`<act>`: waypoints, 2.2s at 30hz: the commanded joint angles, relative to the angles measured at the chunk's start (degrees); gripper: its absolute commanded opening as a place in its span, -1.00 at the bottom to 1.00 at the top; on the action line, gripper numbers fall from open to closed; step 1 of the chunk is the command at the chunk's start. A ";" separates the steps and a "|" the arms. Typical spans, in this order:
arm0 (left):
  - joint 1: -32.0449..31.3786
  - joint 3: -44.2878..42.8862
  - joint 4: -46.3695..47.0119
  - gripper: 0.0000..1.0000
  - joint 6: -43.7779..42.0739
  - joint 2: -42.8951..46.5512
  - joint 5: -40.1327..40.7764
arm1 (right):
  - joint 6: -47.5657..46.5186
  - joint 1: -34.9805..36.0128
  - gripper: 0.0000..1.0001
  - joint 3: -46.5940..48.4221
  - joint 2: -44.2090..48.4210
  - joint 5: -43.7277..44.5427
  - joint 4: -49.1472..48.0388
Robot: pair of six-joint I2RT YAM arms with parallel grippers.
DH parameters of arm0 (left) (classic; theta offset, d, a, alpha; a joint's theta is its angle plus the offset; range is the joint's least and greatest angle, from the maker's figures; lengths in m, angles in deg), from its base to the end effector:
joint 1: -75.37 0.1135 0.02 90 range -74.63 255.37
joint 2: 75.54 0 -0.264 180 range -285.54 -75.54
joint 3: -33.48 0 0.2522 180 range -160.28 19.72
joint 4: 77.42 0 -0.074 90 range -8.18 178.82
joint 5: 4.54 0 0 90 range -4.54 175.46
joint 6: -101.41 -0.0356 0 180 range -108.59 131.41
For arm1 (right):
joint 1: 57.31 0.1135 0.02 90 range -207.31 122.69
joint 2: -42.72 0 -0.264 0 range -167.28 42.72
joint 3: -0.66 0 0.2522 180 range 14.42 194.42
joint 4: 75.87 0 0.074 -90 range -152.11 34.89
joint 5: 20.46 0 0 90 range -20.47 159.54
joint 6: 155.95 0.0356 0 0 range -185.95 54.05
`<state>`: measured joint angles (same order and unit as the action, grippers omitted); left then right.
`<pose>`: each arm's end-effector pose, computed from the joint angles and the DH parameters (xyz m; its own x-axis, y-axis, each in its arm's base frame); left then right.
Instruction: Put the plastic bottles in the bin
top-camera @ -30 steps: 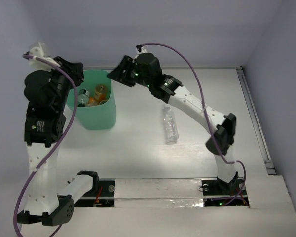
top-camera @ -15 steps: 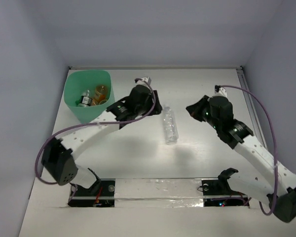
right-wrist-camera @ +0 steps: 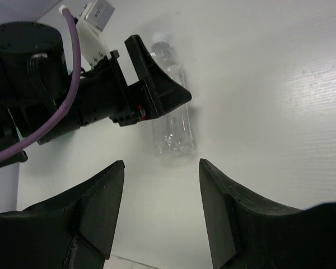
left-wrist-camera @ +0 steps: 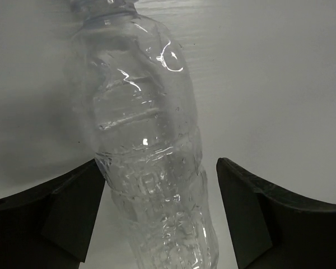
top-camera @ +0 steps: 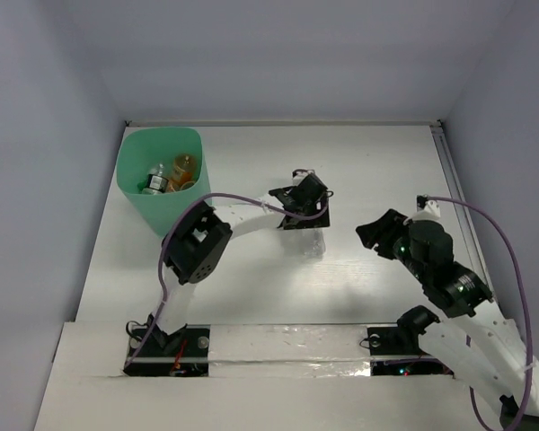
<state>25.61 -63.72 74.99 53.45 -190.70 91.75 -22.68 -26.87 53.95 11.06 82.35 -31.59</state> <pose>0.2929 -0.3400 0.1966 -0.8174 -0.0645 -0.5725 0.2179 0.8853 -0.4109 0.1161 0.0591 0.3032 -0.4595 0.5052 -0.7305 -0.0037 0.8214 0.5704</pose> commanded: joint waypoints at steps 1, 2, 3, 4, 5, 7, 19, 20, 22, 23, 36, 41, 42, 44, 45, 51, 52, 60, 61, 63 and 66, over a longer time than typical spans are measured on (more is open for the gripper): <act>-0.52 -3.31 -0.50 0.49 1.81 -0.51 1.45 | -1.95 -0.03 0.23 -1.29 1.86 -3.23 0.94; -0.52 -3.31 -0.59 0.38 1.99 0.45 1.62 | -2.31 -0.03 0.23 -1.30 1.95 -3.59 0.85; -0.52 -3.40 -0.76 0.31 2.08 1.41 1.80 | -2.74 -0.03 0.23 -1.21 1.78 -3.76 0.68; -0.52 -4.01 -1.20 0.26 1.99 2.55 2.67 | -3.01 -0.03 0.23 -1.21 1.52 -4.03 0.42; -0.52 -4.53 -1.55 0.14 1.73 5.78 3.12 | -3.45 -0.03 0.23 -1.12 1.08 -4.38 -0.46; -0.52 -7.50 -3.82 0.06 -0.37 9.49 5.83 | -3.80 -0.03 0.23 -0.86 -0.84 -5.08 -1.78; 17.18 -10.71 -12.46 -0.03 -9.69 43.77 15.52 | -3.54 -0.03 0.22 4.50 -13.86 -10.27 -10.66; 20.28 -10.00 -12.45 -0.04 -10.39 46.74 14.90 | -3.45 -0.03 0.23 5.03 -14.48 -11.05 -11.18; 25.74 -8.51 -12.45 -0.05 -13.03 48.53 11.05 | -3.28 -0.03 0.22 5.73 -16.06 -11.24 -11.45; 29.85 -7.89 -12.45 -0.05 -13.99 49.14 10.51 | -3.19 -0.03 0.22 6.08 -16.50 -11.50 -11.71; 44.84 2.76 -5.25 0.66 -20.24 48.53 3.39 | -2.40 -0.03 0.26 11.10 -16.16 -8.25 -7.59; 44.84 -5.14 -5.77 0.98 -19.90 49.59 -1.88 | -2.22 -0.03 0.35 12.94 -14.48 -5.71 -5.22; 44.84 -6.46 -5.95 0.98 -19.11 50.02 -2.85 | -2.48 -0.03 0.35 14.86 -14.05 -5.35 -4.25; 44.84 -8.92 -5.25 0.98 -18.32 50.99 -6.01 | -3.79 -0.03 0.15 17.59 -13.78 -4.48 -3.28; 44.84 -9.37 -4.90 0.98 -17.79 52.04 -7.67 | -4.32 -0.03 -0.02 20.99 -13.61 -4.12 -1.97; 44.84 -12.18 -2.18 0.98 -13.13 55.47 -15.76 | -10.21 -0.03 -1.00 35.60 -11.76 1.06 2.87; 44.84 -12.80 -0.69 0.98 -12.52 55.74 -18.04 | -11.00 -0.03 -1.00 39.62 -11.32 2.02 3.14; 44.84 -18.95 7.14 0.98 -4.96 58.02 -24.12 | -17.25 -0.03 0.72 53.81 -6.32 10.56 2.88; 44.84 -18.52 9.32 0.98 -4.60 58.46 -24.39 | -17.25 -0.03 0.87 53.99 -5.87 10.99 2.88; 44.84 -16.67 10.13 0.98 -3.73 59.08 -24.91 | -17.60 -0.03 0.96 53.38 -4.56 12.13 3.49; 44.84 -14.22 8.73 0.98 -3.28 58.55 -27.54 | -18.39 -0.03 0.98 50.93 -3.50 12.49 4.63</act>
<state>70.29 -79.66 80.39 48.21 -132.38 68.05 -38.81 -26.87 107.63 8.77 92.52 -29.47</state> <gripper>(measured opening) 0.990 0.985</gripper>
